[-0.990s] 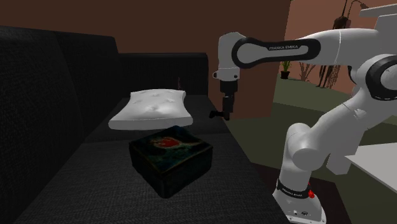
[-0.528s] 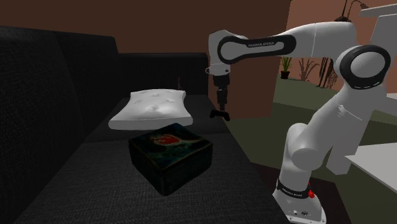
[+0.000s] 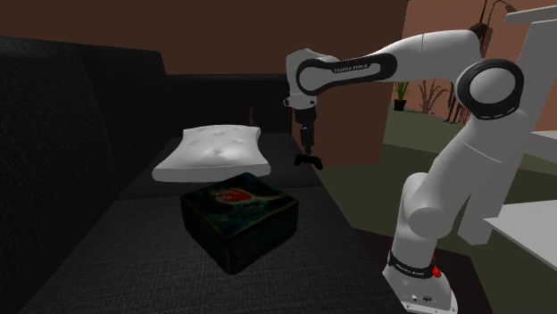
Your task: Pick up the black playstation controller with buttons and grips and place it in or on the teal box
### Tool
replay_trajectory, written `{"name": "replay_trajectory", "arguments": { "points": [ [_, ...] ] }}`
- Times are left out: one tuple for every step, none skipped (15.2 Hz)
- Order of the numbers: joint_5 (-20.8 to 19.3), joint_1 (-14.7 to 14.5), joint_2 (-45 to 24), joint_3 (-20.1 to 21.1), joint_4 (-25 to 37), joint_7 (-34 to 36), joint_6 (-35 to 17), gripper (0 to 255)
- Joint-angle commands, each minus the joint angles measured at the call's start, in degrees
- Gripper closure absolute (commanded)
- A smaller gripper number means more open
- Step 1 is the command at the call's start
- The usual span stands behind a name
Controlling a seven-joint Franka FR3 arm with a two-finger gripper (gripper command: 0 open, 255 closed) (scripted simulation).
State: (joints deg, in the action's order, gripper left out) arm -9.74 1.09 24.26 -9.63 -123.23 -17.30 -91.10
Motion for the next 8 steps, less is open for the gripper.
{"name": "replay_trajectory", "arguments": {
  "points": [
    [-0.15, 0.08, 0.29, -0.14, -1.86, 0.10, -1.59, 0],
    [-0.27, 0.15, 0.51, -0.26, -3.23, 0.15, -2.74, 0],
    [-0.27, 0.15, 0.52, -0.26, -3.24, 0.15, -2.74, 0],
    [-0.27, 0.15, 0.51, -0.26, -3.23, 0.15, -2.74, 0],
    [-0.27, 0.15, 0.51, -0.26, -3.23, 0.15, -2.74, 0],
    [-0.27, 0.15, 0.51, -0.26, -3.23, 0.15, -2.74, 0],
    [-0.27, 0.15, 0.51, -0.26, -3.23, 0.15, -2.74, 0],
    [-0.27, 0.15, 0.51, -0.26, -3.23, 0.15, -2.74, 0]
  ]
}}
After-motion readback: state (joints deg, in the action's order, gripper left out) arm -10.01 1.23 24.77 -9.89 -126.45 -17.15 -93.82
